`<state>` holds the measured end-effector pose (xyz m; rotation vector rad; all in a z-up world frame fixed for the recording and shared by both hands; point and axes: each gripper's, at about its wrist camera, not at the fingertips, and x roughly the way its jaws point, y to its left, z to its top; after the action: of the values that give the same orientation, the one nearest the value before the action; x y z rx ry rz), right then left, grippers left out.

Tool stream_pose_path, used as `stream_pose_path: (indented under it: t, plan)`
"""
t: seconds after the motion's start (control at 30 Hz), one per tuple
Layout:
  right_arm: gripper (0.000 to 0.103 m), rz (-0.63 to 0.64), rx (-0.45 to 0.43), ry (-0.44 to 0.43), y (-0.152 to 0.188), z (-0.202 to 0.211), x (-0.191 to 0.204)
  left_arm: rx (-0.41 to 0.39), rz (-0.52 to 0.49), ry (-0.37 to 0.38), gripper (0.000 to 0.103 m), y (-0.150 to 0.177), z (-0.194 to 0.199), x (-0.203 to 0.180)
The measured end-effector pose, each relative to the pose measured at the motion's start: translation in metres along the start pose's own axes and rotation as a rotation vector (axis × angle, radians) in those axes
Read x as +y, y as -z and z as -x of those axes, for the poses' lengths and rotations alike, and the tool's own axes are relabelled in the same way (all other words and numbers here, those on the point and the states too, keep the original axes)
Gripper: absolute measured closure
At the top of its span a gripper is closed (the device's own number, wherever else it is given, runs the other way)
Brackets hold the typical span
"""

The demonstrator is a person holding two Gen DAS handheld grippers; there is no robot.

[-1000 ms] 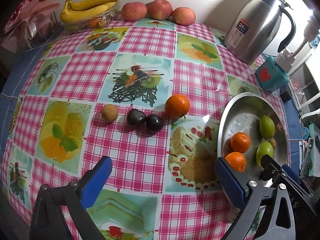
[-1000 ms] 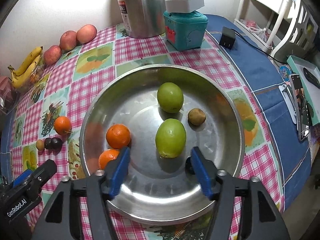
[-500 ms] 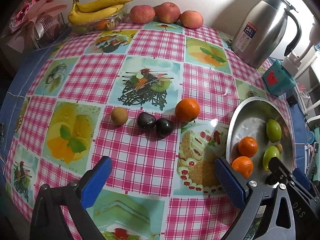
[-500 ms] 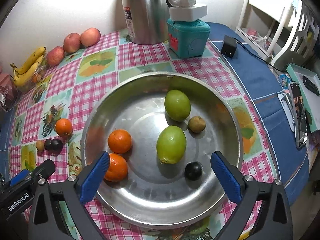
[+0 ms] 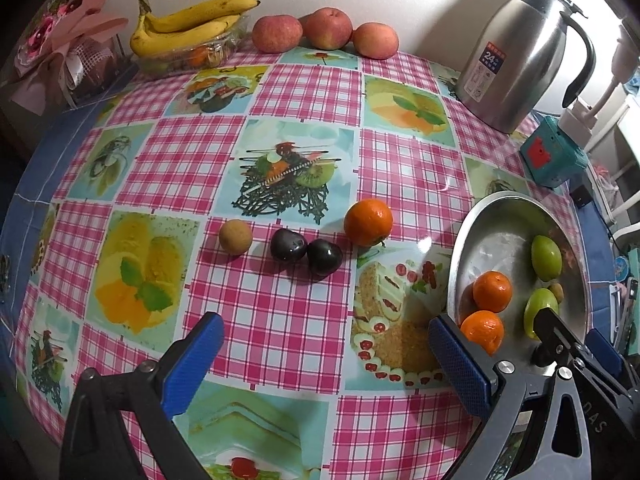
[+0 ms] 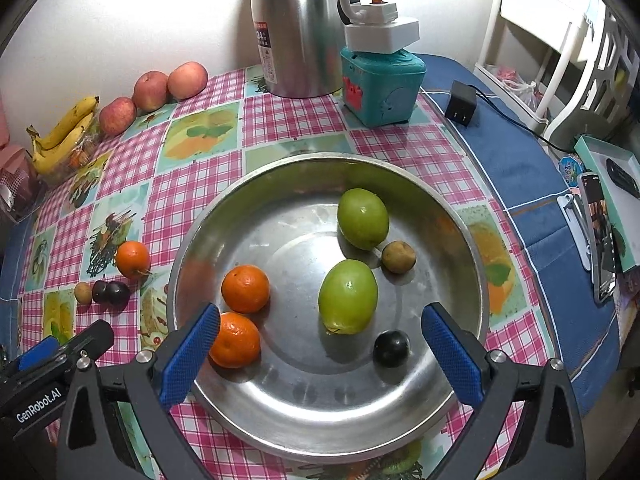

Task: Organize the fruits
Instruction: 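Withdraw both open tools from the bowl toward the remaining fruit, then move the right tool toward the tangerine while the left tool approaches the dark plums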

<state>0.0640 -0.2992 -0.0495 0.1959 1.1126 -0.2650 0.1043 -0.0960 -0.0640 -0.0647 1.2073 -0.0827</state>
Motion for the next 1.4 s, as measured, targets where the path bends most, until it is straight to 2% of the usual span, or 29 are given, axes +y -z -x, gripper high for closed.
stream_pose_path:
  t: [0.37, 0.7, 1.0, 1.2, 1.4]
  plan:
    - [0.002, 0.014, 0.040, 0.011, 0.003, -0.006, 0.003, 0.022, -0.018, 0.029, 0.000, -0.005, -0.001, 0.003]
    - [0.002, -0.006, 0.034, -0.032, 0.002, -0.001, 0.009, -0.022, 0.015, 0.015, 0.000, -0.022, 0.012, 0.038]
    - [0.002, 0.012, 0.037, -0.051, 0.000, 0.000, 0.025, -0.037, 0.135, -0.038, 0.000, -0.037, 0.012, 0.093]
    - [0.002, 0.089, 0.058, -0.036, 0.001, -0.008, 0.050, -0.048, 0.229, -0.032, 0.000, -0.044, 0.014, 0.124]
    - [0.002, 0.124, 0.058, -0.064, -0.004, -0.007, 0.075, -0.049, 0.337, -0.023, 0.000, -0.047, 0.014, 0.148]
